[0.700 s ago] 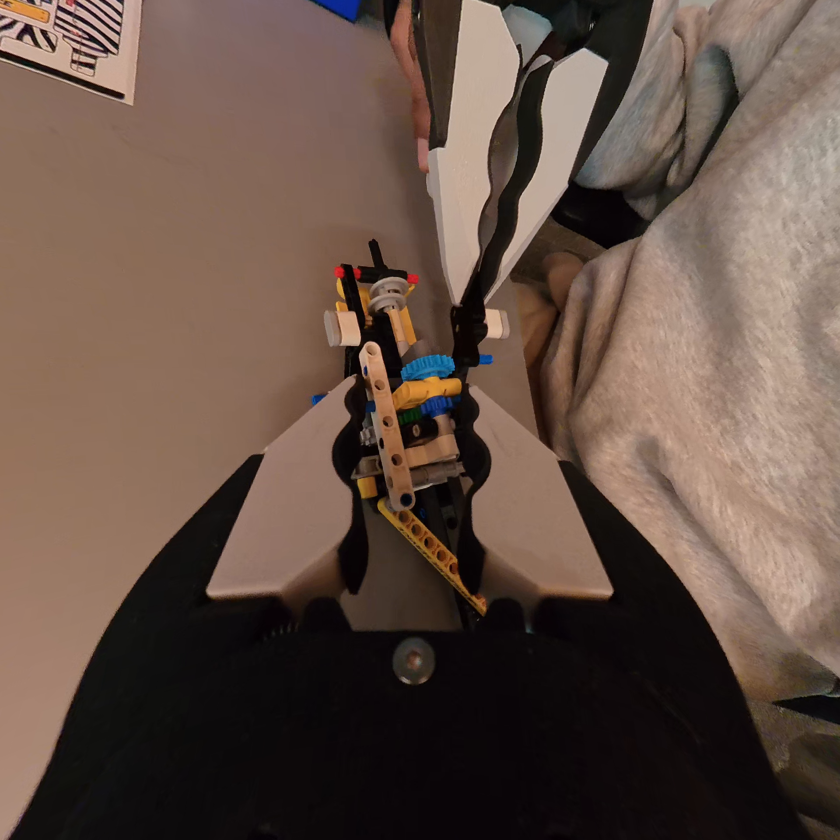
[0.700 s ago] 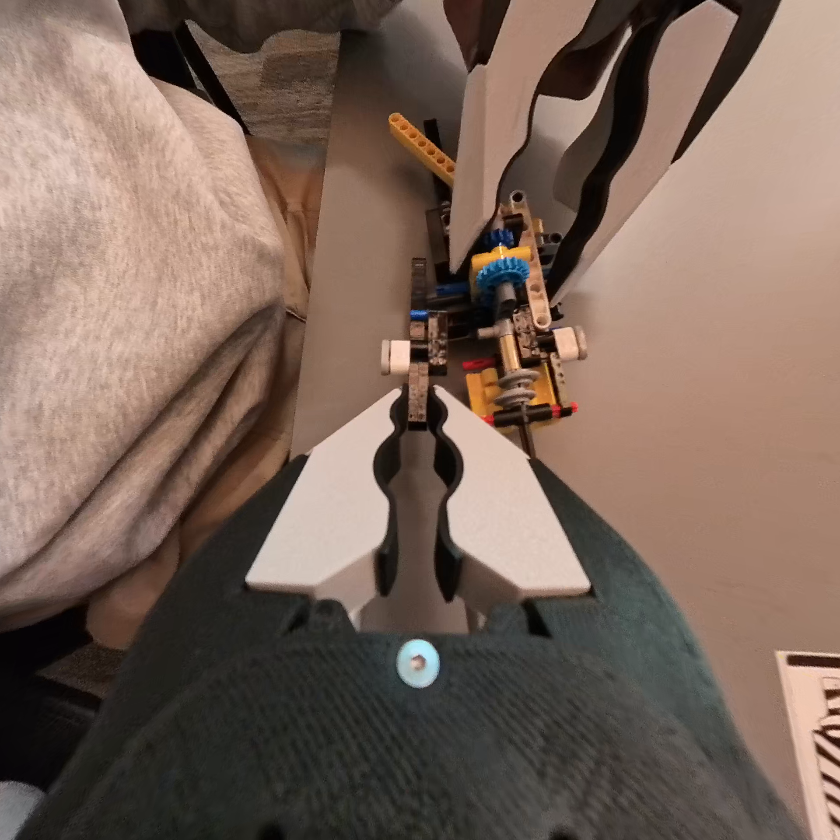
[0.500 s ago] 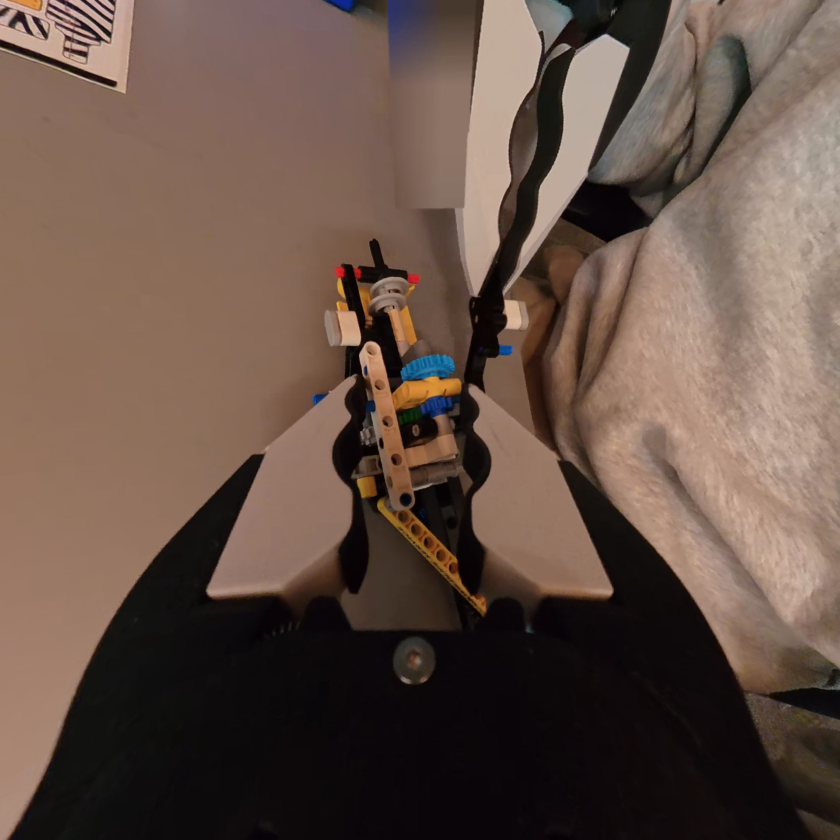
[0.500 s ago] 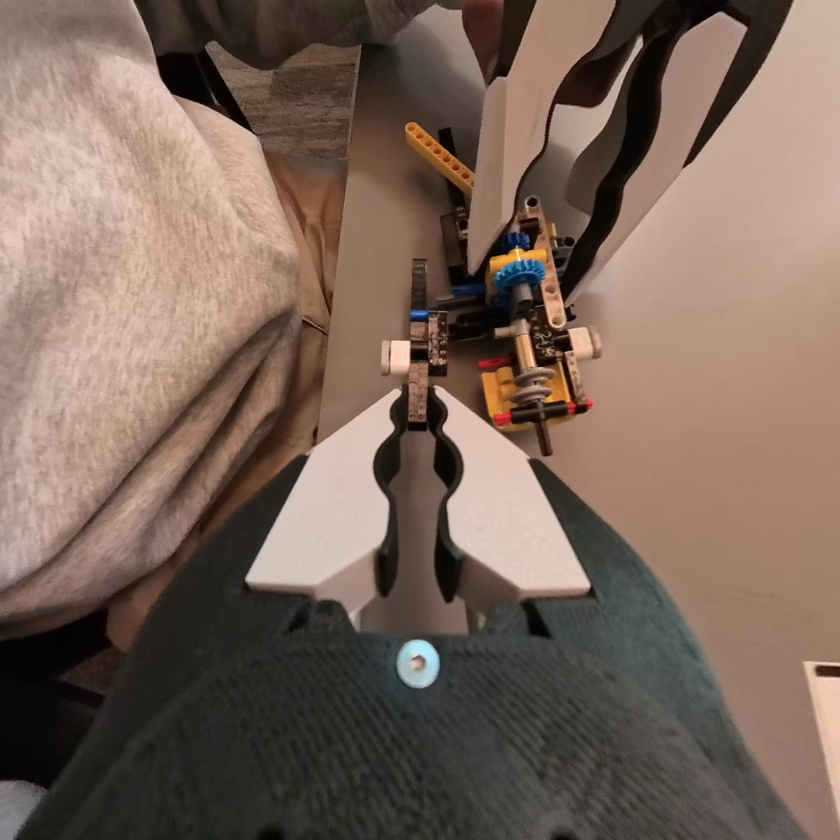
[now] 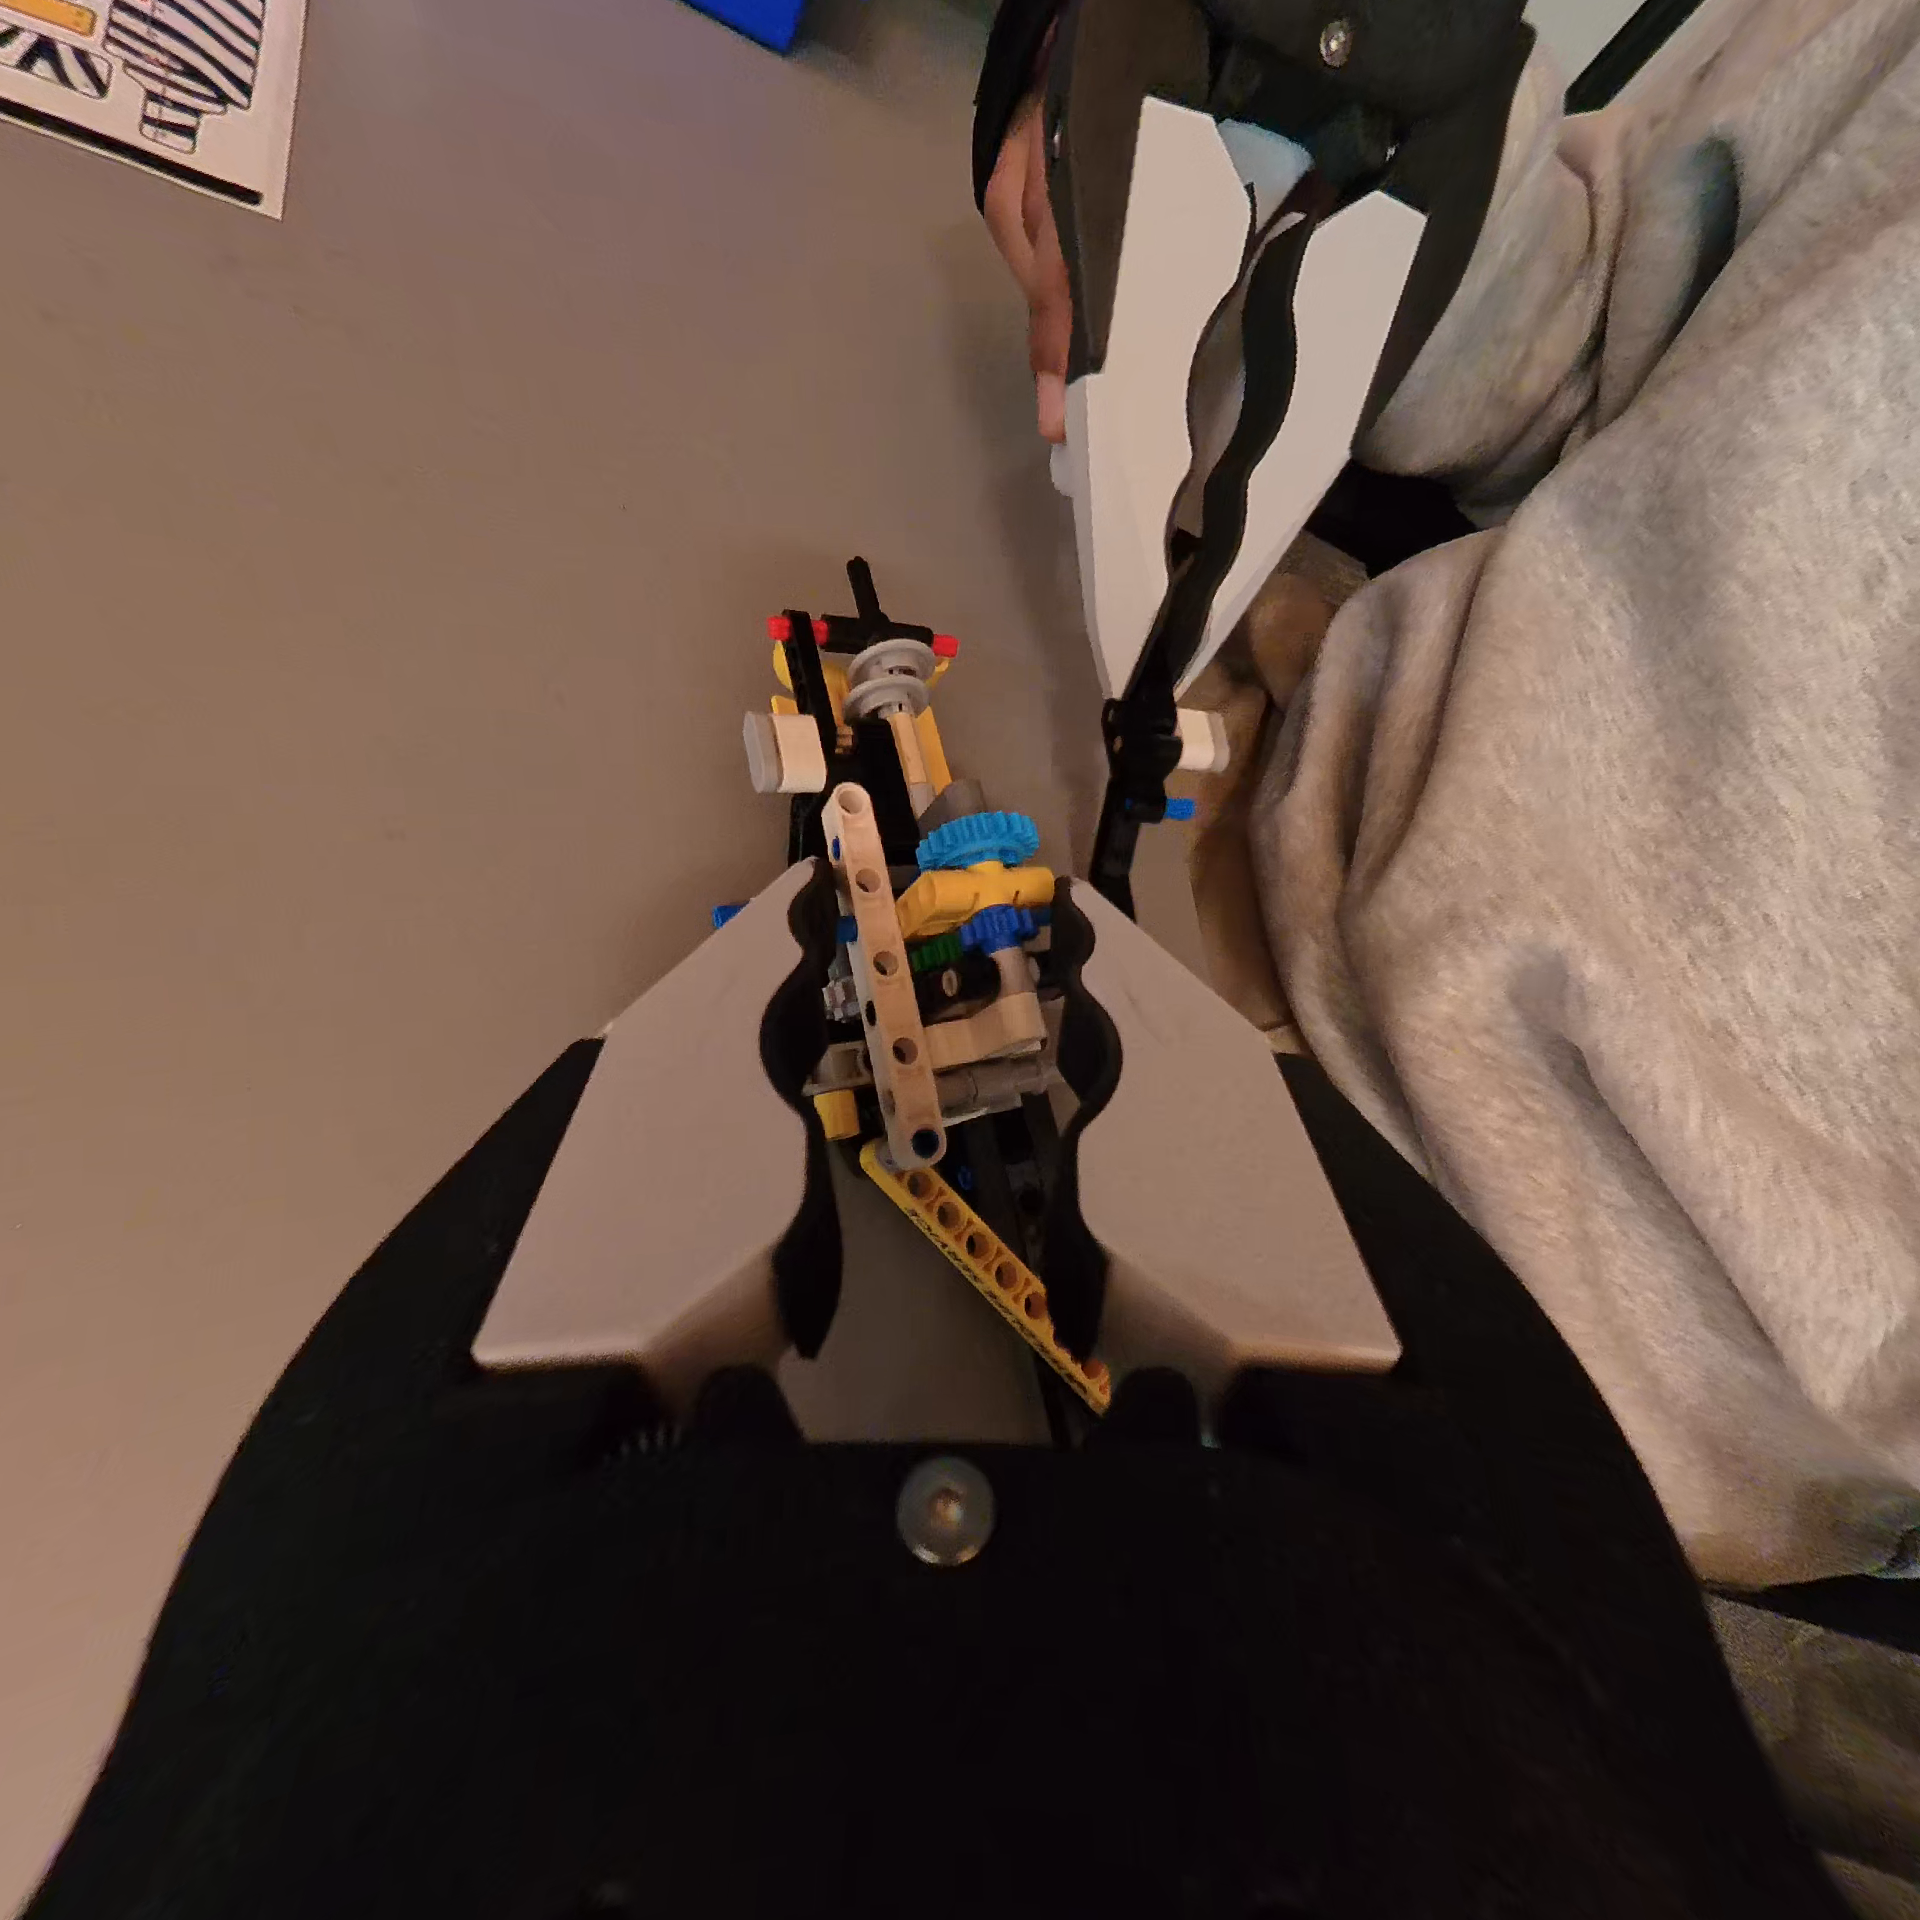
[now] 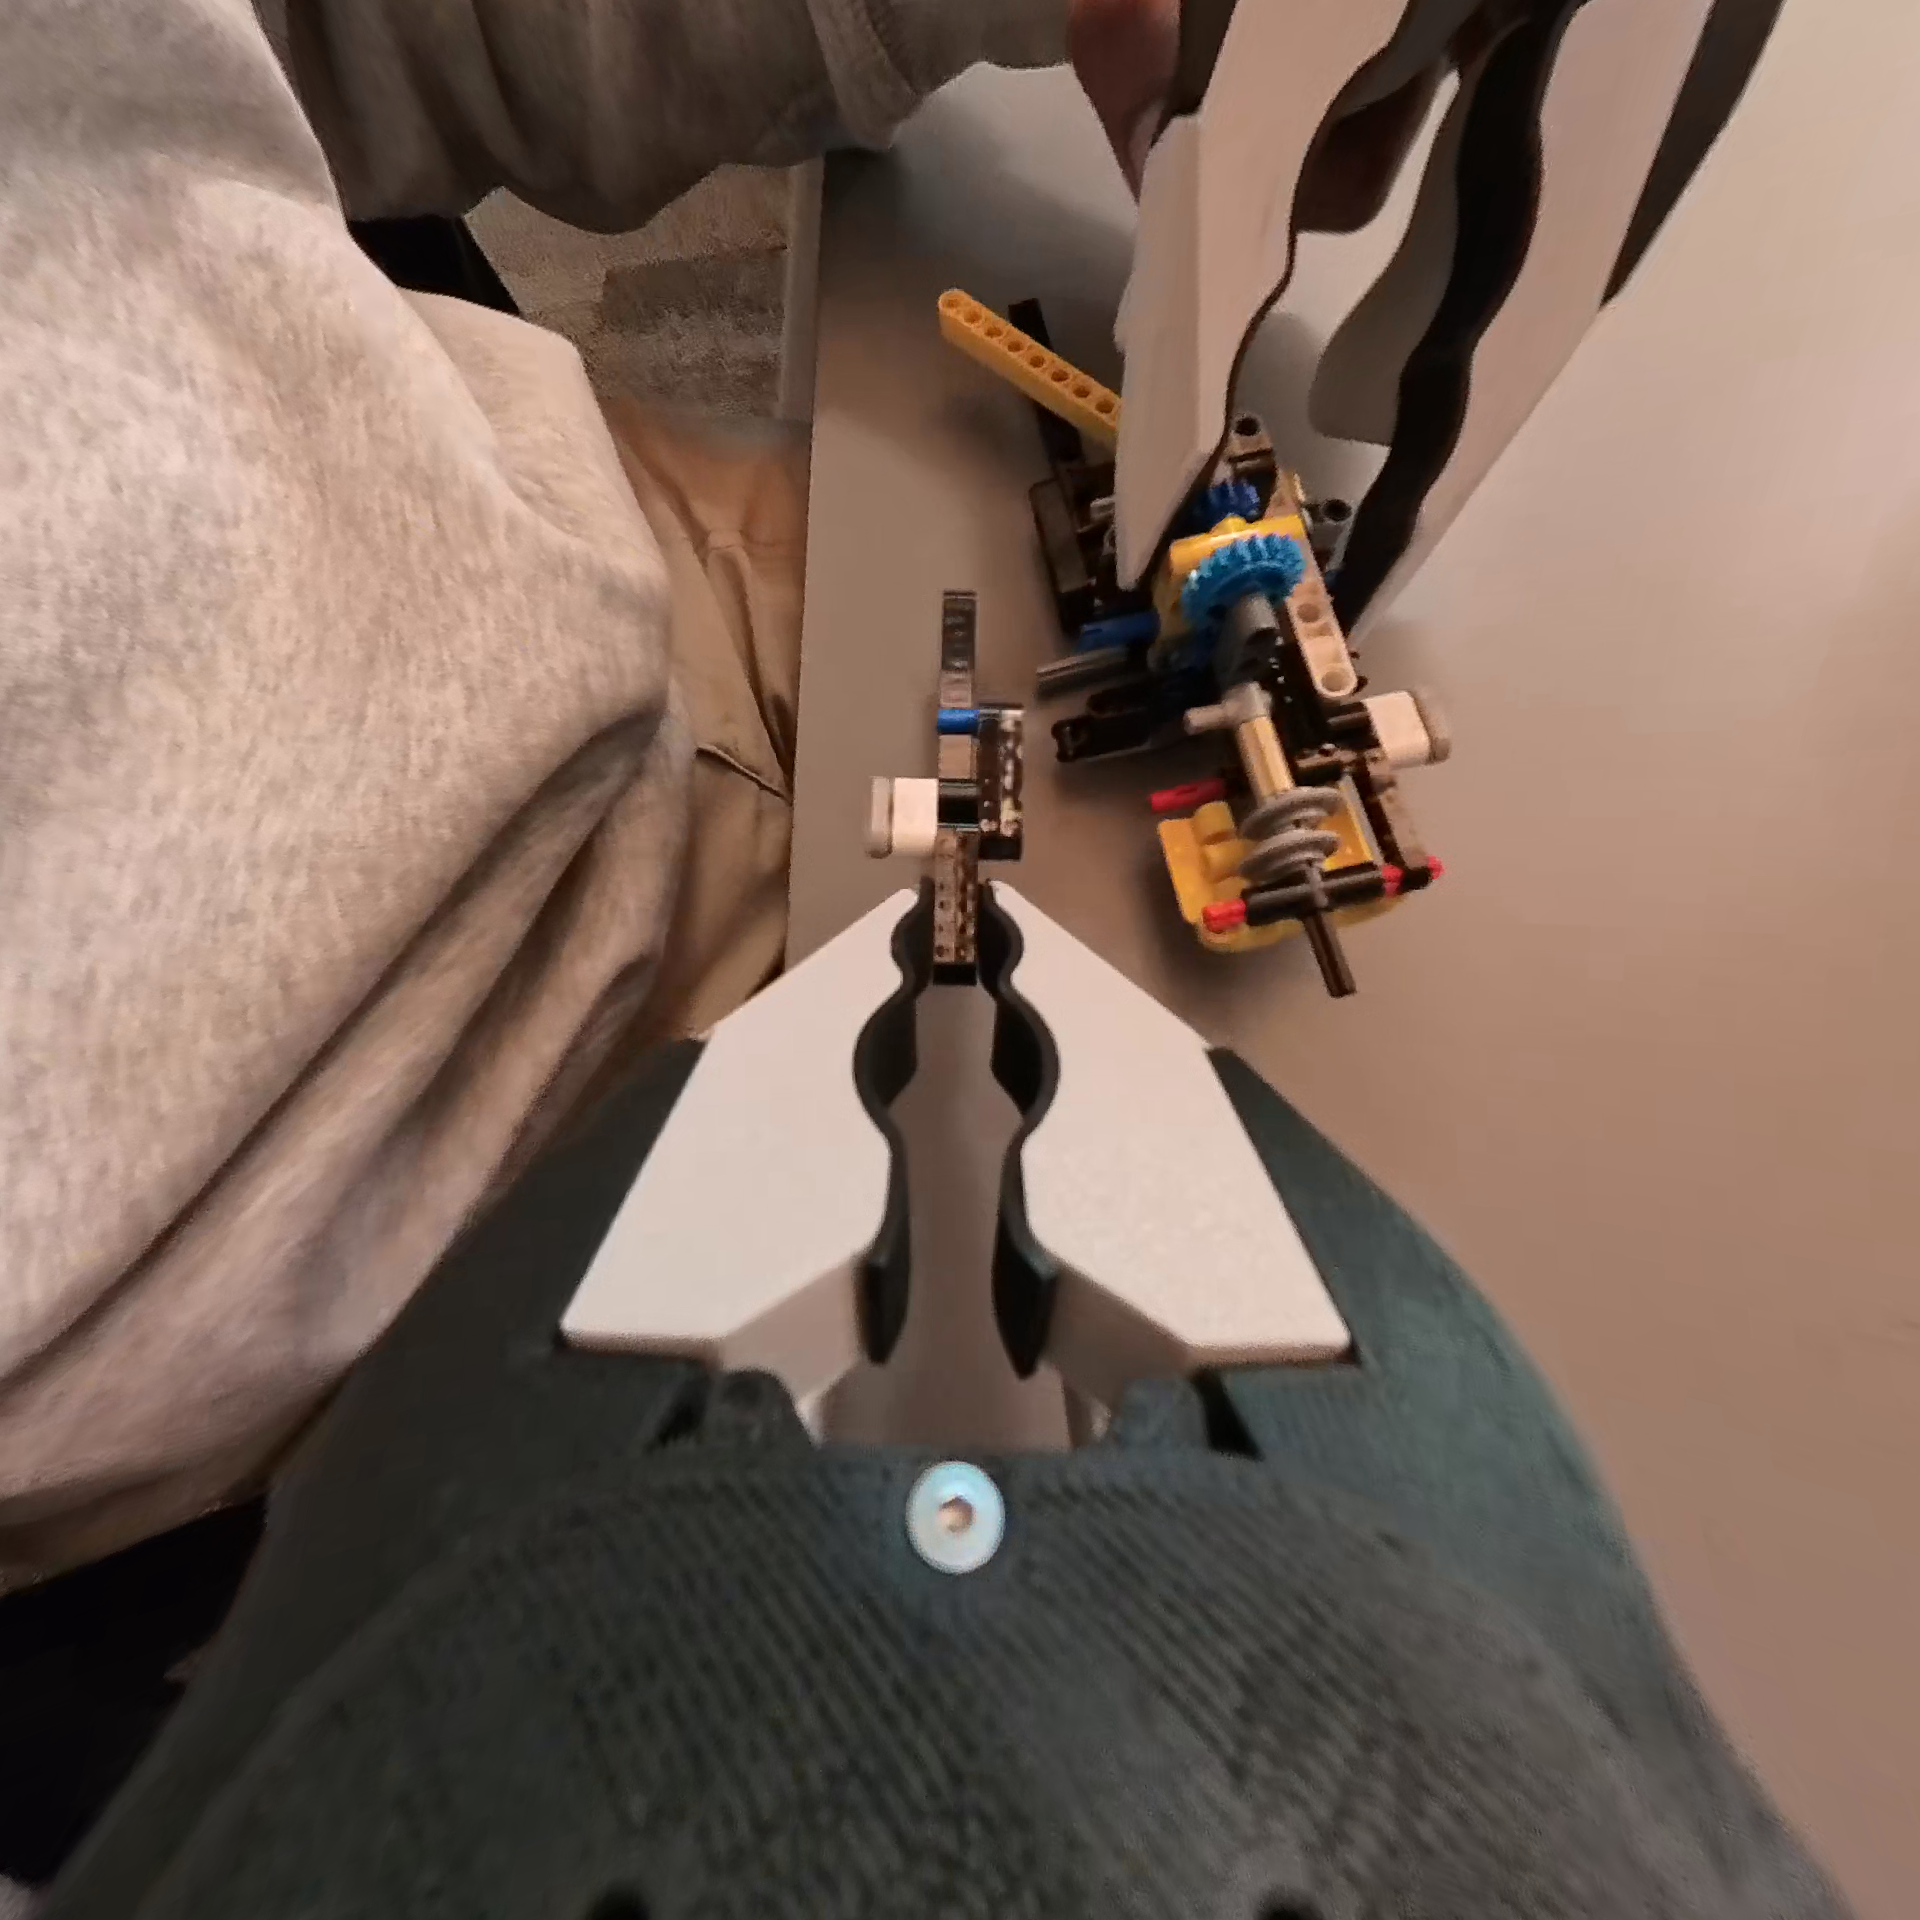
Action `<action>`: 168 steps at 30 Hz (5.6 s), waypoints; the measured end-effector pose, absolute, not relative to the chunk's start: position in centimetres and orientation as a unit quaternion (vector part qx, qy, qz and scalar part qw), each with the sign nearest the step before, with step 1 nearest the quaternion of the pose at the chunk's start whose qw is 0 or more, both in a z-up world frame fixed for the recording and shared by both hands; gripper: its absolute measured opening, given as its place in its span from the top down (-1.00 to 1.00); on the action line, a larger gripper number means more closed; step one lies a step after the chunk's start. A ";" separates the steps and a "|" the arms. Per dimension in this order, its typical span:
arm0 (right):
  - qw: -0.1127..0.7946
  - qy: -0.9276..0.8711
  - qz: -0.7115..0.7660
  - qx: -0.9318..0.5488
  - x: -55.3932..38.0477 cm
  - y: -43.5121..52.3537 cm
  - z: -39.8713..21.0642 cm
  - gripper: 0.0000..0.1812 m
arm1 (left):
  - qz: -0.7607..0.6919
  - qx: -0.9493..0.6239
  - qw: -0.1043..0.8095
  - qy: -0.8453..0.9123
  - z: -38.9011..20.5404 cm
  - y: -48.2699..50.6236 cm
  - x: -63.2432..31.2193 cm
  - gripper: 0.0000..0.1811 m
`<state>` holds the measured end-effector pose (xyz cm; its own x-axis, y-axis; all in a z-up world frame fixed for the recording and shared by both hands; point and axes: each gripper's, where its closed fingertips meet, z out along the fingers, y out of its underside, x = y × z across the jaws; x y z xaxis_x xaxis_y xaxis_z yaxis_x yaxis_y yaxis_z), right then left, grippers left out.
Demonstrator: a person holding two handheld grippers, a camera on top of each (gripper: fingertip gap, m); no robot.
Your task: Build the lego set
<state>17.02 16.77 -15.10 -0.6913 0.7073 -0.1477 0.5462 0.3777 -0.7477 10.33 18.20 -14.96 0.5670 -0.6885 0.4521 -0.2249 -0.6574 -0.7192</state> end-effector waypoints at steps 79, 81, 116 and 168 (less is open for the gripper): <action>0.318 -0.531 0.565 -0.545 9.7 28.6 -9.6 0.93 | -0.363 -0.732 0.576 -0.015 -10.5 17.6 0.8 0.51; 0.338 -0.530 0.575 -0.523 8.3 30.0 -7.2 0.94 | -0.353 -0.705 0.615 -0.030 -9.1 19.1 -0.5 0.50; 0.161 -0.487 0.723 -0.463 -5.1 37.9 -7.9 0.94 | -0.552 -0.537 0.637 -0.048 -5.1 34.0 -10.4 0.51; 0.180 -0.405 0.785 -0.433 -4.2 39.9 -5.3 0.94 | -0.517 -0.633 0.576 0.010 -7.8 34.9 -6.7 0.94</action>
<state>-4.24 39.90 -5.29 -0.5594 0.6336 -0.5344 0.0691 -0.6068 -0.7919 -6.74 34.94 -7.83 0.4642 -0.6080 0.6441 0.5837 -0.3369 -0.7387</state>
